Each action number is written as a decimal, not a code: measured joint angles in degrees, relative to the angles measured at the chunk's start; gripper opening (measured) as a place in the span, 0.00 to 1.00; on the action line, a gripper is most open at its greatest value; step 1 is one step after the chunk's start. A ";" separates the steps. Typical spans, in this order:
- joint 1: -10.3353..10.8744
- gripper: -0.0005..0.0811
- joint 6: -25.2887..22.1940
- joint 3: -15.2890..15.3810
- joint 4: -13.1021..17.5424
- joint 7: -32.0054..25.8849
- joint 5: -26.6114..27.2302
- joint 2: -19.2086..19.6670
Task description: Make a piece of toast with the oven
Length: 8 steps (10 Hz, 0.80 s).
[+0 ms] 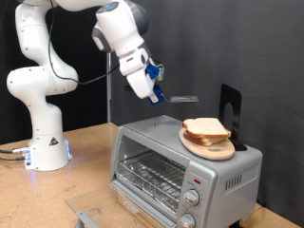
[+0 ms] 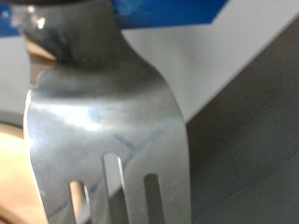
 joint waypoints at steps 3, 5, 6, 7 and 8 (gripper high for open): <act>-2.50 0.55 -2.79 -4.84 -1.94 -1.52 -0.83 -3.61; -4.92 0.55 -4.07 -7.45 -2.34 -2.00 -2.56 -4.89; -6.30 0.55 -4.98 -8.84 -2.33 -2.10 -4.08 -5.18; -7.64 0.55 -6.19 -10.20 -2.28 -2.30 -5.88 -5.24; -8.93 0.55 -7.00 -11.52 -2.22 -2.82 -7.65 -5.25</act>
